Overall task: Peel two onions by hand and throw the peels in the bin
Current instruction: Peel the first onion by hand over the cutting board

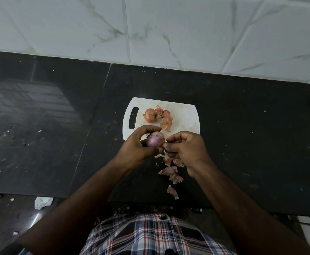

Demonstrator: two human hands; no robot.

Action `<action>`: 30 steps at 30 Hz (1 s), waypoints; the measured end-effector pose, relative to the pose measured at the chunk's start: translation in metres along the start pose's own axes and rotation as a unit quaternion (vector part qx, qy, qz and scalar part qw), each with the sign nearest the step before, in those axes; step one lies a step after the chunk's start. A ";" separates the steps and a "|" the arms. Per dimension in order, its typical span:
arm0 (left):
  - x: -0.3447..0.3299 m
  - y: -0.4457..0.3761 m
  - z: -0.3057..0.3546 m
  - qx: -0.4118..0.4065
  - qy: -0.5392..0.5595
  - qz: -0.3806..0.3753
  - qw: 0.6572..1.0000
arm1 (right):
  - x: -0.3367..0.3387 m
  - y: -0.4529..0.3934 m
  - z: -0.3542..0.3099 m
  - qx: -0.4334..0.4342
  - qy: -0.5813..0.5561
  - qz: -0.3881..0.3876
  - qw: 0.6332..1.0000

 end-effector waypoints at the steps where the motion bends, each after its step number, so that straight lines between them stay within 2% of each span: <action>1: 0.000 0.000 -0.001 0.001 0.004 -0.003 1.000 | 0.000 0.001 0.001 -0.007 -0.004 0.000 1.000; 6: -0.002 0.000 -0.006 -0.014 -0.018 -0.014 1.000 | 0.002 0.001 0.004 -0.022 0.026 0.011 0.999; 11: 0.000 -0.001 -0.004 -0.077 -0.099 0.013 0.992 | 0.002 -0.005 0.002 0.025 0.112 0.031 0.993; 13: 0.002 -0.002 -0.004 -0.079 -0.107 0.011 0.991 | 0.001 -0.004 0.003 0.017 0.094 0.021 0.995; 17: -0.003 0.000 -0.007 -0.030 -0.022 -0.025 0.999 | -0.001 -0.001 0.008 -0.039 -0.016 -0.028 0.999; 20: -0.003 0.002 -0.008 -0.012 0.018 -0.037 0.999 | -0.003 -0.001 0.010 -0.053 -0.049 -0.055 0.996; 22: -0.003 0.003 -0.008 0.009 0.084 -0.041 0.996 | -0.002 -0.001 0.009 -0.050 -0.057 -0.053 0.996; 27: -0.006 0.006 -0.012 0.039 0.257 -0.060 0.964 | 0.009 -0.004 0.005 -0.002 0.024 -0.023 0.999; 30: -0.003 0.006 -0.018 0.049 0.297 -0.074 0.951 | 0.009 -0.001 -0.008 0.083 0.097 -0.037 0.991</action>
Point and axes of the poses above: each hand's wrist, its own y-axis away from the middle knuckle, its own x-axis out of the back of the hand, z = x × y, the point moved 8 cm from there along -y, towards the middle knuckle, and after that the axes turned 4 degrees about -z, right-handed, at the moved point
